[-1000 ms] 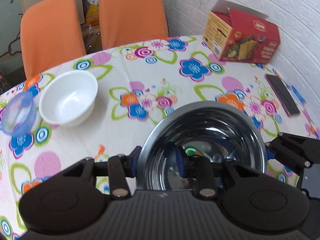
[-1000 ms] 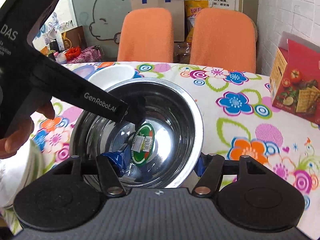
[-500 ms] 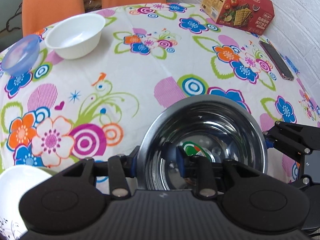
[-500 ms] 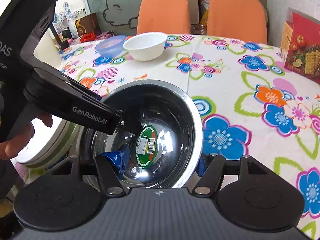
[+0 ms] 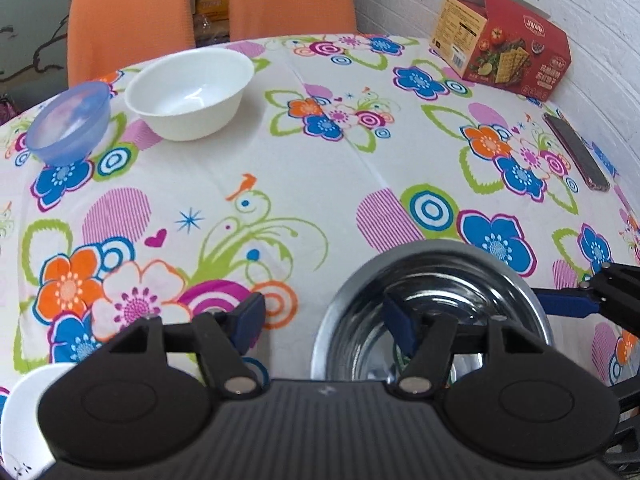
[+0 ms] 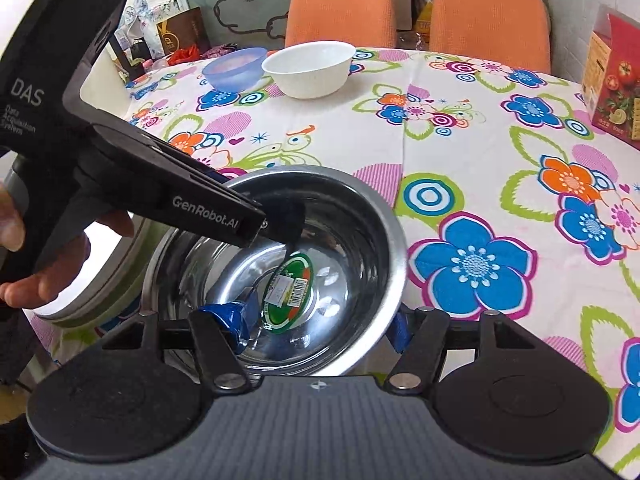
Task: Organize plates and bowls
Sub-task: 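Carry the steel bowl beside the plate stack and open the right gripper, then move the right gripper to the white bowl rim and grasp it, then carry the white bowl into the steel bowl and open the right gripper, then move the right gripper to the translucent blue bowl rim and grasp it, then carry the blue bowl into the white bowl and open the right gripper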
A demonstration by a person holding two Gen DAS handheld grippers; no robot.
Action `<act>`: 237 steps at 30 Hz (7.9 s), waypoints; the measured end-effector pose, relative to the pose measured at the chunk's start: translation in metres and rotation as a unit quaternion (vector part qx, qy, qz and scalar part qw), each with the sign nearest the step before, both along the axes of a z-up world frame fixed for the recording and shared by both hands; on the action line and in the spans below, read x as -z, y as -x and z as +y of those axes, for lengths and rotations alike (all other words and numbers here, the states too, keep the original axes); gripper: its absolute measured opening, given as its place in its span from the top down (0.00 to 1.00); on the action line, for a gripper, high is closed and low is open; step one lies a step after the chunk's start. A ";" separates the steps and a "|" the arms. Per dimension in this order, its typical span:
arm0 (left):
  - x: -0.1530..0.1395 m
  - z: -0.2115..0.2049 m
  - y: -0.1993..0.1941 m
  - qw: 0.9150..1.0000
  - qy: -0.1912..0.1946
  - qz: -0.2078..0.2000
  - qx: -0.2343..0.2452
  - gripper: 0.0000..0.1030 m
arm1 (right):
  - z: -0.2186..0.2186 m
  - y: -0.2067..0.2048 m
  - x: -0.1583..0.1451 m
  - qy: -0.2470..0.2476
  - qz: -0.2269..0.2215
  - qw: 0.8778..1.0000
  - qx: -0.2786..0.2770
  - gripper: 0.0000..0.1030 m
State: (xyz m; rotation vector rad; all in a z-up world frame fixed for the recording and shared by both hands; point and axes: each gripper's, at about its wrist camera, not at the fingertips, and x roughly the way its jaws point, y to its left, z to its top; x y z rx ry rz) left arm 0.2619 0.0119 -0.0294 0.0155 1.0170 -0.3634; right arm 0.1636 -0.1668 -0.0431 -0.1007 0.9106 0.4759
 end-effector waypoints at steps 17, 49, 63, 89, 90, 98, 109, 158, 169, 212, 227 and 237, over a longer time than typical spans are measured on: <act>-0.055 0.083 0.004 0.995 0.047 -0.054 -0.069 0.34 | 0.002 -0.010 -0.017 0.031 -0.048 0.998 0.010 0.49; -0.067 0.113 -0.086 0.993 0.066 -0.063 -0.076 0.33 | 0.028 -0.096 -0.035 0.009 -0.042 0.999 0.001 0.47; -0.036 0.080 -0.220 0.997 -0.051 -0.047 0.041 0.33 | 0.079 -0.201 -0.006 -0.004 -0.012 0.999 -0.053 0.46; -0.003 0.063 -0.237 0.996 -0.060 -0.043 0.057 0.43 | 0.116 -0.231 0.016 0.020 -0.077 0.990 -0.118 0.45; -0.008 0.062 -0.235 0.996 -0.059 -0.047 0.056 0.42 | 0.116 -0.230 0.015 0.025 -0.084 0.989 -0.118 0.45; -0.050 0.050 -0.182 0.996 -0.032 -0.065 0.045 0.43 | 0.100 -0.197 -0.023 0.022 -0.117 0.987 -0.105 0.45; -0.057 -0.012 -0.027 0.994 0.018 -0.043 0.096 0.39 | 0.076 -0.054 -0.061 0.060 -0.127 0.986 -0.087 0.43; -0.073 0.212 -0.088 0.987 -0.035 -0.082 -0.135 0.16 | 0.135 -0.077 -0.070 0.000 -0.114 0.982 -0.150 0.44; -0.016 0.210 -0.194 0.990 -0.039 -0.041 -0.126 0.16 | 0.210 -0.186 -0.025 0.002 -0.063 0.984 -0.166 0.44; -0.078 0.073 -0.034 0.993 0.004 -0.120 -0.007 0.36 | 0.170 -0.078 -0.078 0.072 -0.175 0.963 -0.190 0.41; -0.038 -0.048 0.071 0.990 -0.013 -0.103 0.091 0.34 | 0.068 0.024 -0.053 0.093 -0.146 0.980 -0.100 0.41; -0.026 -0.041 0.071 0.992 -0.008 -0.083 0.091 0.34 | 0.044 0.051 -0.032 0.058 -0.146 0.984 -0.090 0.41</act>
